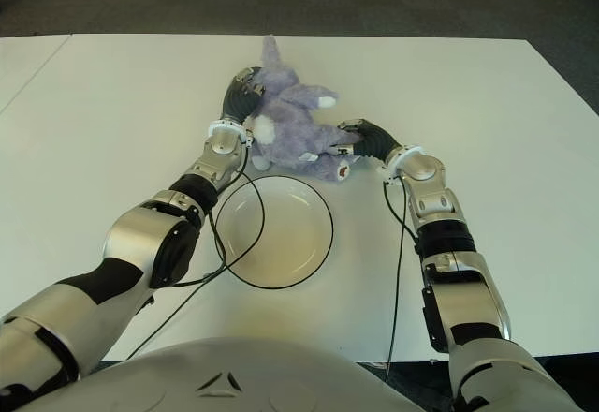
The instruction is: Put the doll into the plate.
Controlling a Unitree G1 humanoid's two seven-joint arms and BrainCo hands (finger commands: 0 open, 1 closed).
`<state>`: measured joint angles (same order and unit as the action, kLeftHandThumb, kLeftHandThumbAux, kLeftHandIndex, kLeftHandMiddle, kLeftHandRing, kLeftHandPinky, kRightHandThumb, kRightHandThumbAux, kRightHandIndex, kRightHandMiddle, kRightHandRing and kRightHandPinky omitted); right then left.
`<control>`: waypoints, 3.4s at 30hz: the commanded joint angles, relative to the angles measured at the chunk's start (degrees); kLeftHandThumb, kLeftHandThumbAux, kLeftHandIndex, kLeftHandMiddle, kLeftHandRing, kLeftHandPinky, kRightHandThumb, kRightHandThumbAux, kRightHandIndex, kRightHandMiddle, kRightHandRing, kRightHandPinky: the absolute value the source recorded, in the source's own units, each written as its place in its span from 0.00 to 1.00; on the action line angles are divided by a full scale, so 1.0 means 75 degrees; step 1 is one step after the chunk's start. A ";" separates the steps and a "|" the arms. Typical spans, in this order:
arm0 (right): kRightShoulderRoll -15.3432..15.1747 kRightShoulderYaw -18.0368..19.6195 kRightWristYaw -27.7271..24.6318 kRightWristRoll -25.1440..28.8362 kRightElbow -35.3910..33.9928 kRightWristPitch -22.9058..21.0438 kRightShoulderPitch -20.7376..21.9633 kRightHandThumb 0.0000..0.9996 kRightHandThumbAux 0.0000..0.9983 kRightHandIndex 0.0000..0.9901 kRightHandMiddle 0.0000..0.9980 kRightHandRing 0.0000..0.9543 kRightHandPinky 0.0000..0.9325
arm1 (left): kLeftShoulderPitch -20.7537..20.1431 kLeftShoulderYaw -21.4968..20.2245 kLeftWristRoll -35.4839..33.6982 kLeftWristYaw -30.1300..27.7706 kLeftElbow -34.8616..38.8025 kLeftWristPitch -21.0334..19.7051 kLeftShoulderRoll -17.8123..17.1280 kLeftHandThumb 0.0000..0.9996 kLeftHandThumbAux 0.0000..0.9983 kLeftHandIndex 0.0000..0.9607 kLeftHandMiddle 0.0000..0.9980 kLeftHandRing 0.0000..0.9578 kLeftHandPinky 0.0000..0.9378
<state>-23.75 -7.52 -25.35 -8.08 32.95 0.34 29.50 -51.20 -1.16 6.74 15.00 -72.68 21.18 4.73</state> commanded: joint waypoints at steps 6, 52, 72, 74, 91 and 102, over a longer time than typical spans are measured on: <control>0.0900 -0.0908 0.1348 -0.1254 0.2666 0.0572 0.1343 0.50 0.73 0.72 0.85 0.90 0.94 | -0.0822 0.0008 0.0070 0.0100 -0.0231 -0.0622 0.0274 0.74 0.70 0.46 0.92 0.94 0.95; -0.0178 0.0251 0.2414 -0.0977 0.0741 0.1714 0.1777 0.52 0.73 0.75 0.87 0.91 0.93 | -0.1925 0.1373 0.1392 -0.0157 0.1054 -0.0239 -0.0706 0.74 0.70 0.46 0.86 0.89 0.92; -0.0865 0.1310 0.1926 -0.0735 -0.2104 0.0713 0.1061 0.54 0.71 0.77 0.88 0.93 0.96 | -0.0808 0.1989 0.1789 -0.0819 0.3391 -0.0045 -0.1592 0.75 0.70 0.46 0.85 0.89 0.92; -0.0912 0.1359 0.1920 -0.0725 -0.2197 0.0674 0.1117 0.54 0.71 0.78 0.89 0.94 0.96 | -0.0726 0.2043 0.1839 -0.0923 0.3747 -0.0220 -0.1656 0.75 0.70 0.46 0.85 0.89 0.92; -0.1462 0.1596 0.2202 -0.1235 -0.4145 0.1323 0.0241 0.46 0.71 0.81 0.90 0.94 0.93 | 0.0881 0.2167 0.2291 -0.2060 0.7906 -0.1362 -0.2636 0.75 0.70 0.46 0.89 0.91 0.92; -0.1635 0.1722 0.1651 -0.0911 -0.5027 0.1243 -0.0543 0.42 0.73 0.81 0.89 0.93 0.92 | 0.2397 0.2151 0.2385 -0.2793 1.0285 -0.1931 -0.3083 0.75 0.69 0.46 0.87 0.90 0.91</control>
<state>-35.99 5.60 -11.38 -16.45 -2.61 9.80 26.21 -35.22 13.58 23.67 -2.68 0.77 7.35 -18.14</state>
